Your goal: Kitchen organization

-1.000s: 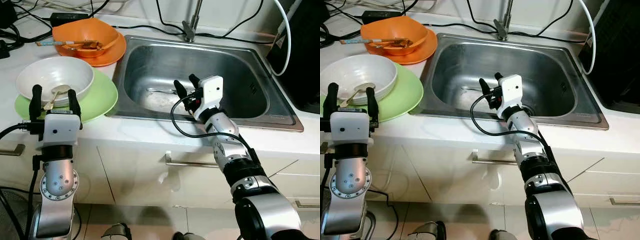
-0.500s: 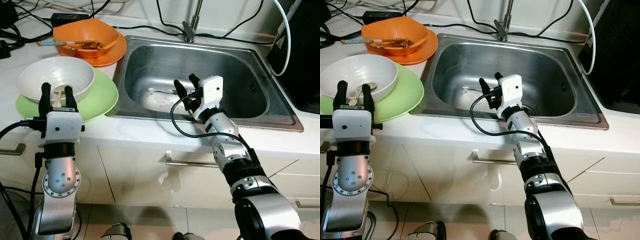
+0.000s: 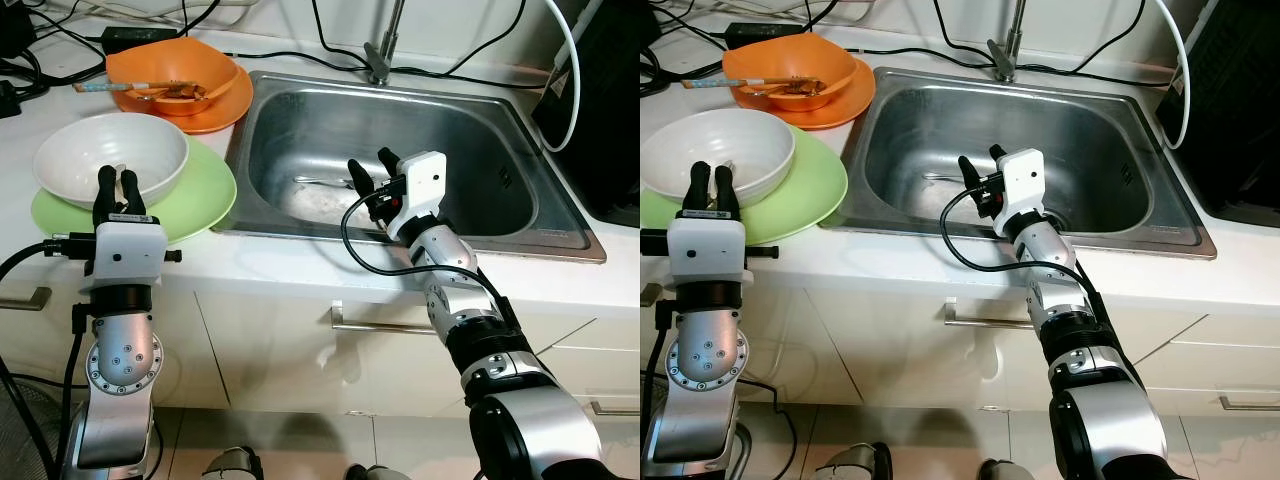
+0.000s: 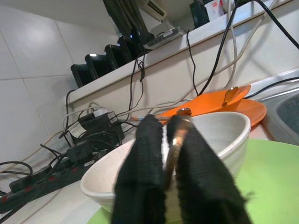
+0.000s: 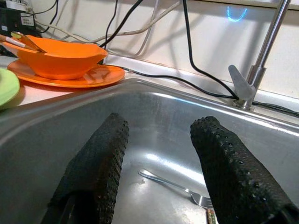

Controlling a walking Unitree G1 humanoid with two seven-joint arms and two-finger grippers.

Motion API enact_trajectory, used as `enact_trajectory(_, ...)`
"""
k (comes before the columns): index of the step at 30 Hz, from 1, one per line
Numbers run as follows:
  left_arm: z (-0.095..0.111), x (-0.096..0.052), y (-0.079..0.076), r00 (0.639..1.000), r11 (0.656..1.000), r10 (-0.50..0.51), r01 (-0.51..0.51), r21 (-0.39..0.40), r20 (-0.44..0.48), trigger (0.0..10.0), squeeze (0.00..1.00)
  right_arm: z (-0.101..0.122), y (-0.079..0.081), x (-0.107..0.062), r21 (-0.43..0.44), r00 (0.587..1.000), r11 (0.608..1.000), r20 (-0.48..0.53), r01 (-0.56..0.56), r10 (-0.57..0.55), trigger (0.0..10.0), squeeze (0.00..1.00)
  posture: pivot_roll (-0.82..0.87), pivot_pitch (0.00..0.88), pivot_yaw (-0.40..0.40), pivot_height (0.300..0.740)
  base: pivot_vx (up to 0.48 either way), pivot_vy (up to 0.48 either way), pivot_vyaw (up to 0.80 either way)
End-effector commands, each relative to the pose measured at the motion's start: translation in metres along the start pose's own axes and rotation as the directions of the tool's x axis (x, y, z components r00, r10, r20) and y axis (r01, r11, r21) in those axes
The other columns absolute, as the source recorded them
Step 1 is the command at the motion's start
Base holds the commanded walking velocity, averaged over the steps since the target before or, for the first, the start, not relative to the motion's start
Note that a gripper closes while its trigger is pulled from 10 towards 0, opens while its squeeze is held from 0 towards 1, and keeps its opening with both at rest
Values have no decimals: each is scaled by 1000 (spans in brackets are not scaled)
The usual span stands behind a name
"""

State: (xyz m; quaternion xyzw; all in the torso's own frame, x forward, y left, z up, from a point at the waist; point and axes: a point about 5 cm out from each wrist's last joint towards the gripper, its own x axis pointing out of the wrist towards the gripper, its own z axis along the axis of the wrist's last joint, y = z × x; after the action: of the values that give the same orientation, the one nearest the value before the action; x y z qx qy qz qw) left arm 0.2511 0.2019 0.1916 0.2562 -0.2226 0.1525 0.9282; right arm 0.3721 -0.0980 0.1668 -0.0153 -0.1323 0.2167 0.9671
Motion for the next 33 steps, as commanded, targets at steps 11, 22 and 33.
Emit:
enact_trajectory(11, 8, 6, -1, 999, 1000, 2, -2, 5, 41, 0, 0, 0, -3, 0, 5, 1000, 1000, 4, 17, -17, 10000, 0, 51, 57, -62, 740, 0, 0, 0)
enact_trajectory(22, 16, 12, -2, 997, 1000, -3, 1, 15, 83, 10000, 0, 1, -3, 0, 5, 1000, 1000, 6, 19, -19, 10000, 0, 52, 60, -61, 740, 0, 0, 0)
enact_trajectory(33, 44, 25, 0, 980, 1000, 3, -7, 19, 200, 10000, 0, 0, -3, 0, 4, 1000, 1000, 3, 21, -21, 10000, 0, 50, 61, -61, 740, 0, 0, 0)
